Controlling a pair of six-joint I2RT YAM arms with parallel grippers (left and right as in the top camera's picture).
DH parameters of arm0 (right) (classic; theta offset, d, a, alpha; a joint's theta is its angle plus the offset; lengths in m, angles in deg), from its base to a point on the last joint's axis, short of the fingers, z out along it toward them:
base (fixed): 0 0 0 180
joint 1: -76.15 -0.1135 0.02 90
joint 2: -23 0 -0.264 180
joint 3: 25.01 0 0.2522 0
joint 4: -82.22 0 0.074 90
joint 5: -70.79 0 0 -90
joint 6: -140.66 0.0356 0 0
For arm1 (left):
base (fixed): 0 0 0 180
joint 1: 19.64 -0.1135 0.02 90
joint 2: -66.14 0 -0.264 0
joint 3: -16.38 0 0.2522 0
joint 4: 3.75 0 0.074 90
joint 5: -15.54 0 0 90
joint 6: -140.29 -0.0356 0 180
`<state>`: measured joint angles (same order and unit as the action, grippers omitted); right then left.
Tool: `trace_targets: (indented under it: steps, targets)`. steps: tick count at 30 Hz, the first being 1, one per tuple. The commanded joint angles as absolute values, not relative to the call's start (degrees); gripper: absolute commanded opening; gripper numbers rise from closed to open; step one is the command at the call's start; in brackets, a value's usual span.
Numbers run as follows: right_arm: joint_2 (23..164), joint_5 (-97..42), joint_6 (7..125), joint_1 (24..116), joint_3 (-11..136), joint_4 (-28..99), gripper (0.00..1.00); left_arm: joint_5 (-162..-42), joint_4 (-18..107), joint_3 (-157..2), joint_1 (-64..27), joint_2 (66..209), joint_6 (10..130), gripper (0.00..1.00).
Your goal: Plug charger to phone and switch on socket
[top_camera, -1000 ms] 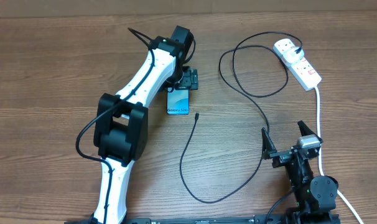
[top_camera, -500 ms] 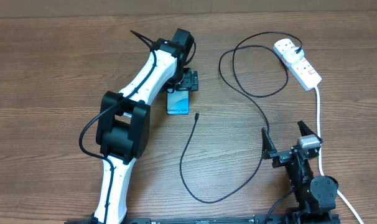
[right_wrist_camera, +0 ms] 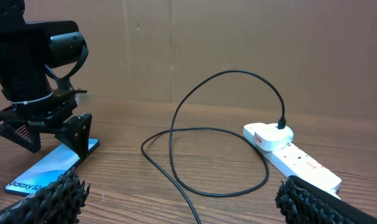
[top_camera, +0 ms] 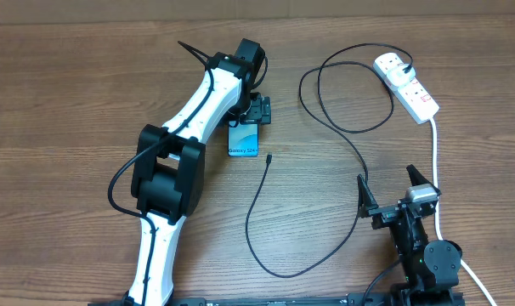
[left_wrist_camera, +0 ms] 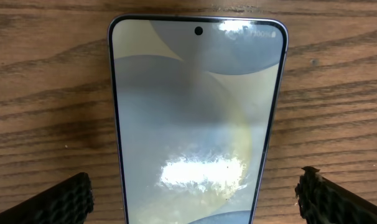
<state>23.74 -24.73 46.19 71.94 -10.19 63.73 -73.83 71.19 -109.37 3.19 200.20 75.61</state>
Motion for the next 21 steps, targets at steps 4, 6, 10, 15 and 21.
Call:
trace_targets:
  steps: [4,6,10,15,21]
  targets:
    - [23.17,-24.25,46.54,71.7,-10.76,63.99,1.0,-74.49,71.48,-109.06,3.28,200.79,75.13,1.0]
    - [23.17,-24.25,46.52,71.73,-10.76,63.99,1.0,-74.51,71.87,-109.06,3.26,200.79,75.13,1.0]
    - [23.17,-24.25,46.52,71.7,-10.76,64.01,1.0,-74.51,72.66,-109.06,3.26,200.79,75.11,1.0]
    - [23.17,-24.25,46.54,71.73,-10.76,63.99,1.0,-74.51,72.96,-109.06,3.26,200.79,75.13,1.0]
    - [23.17,-24.25,46.54,71.7,-10.76,64.01,1.0,-74.51,72.99,-109.06,3.26,200.79,75.06,1.0]
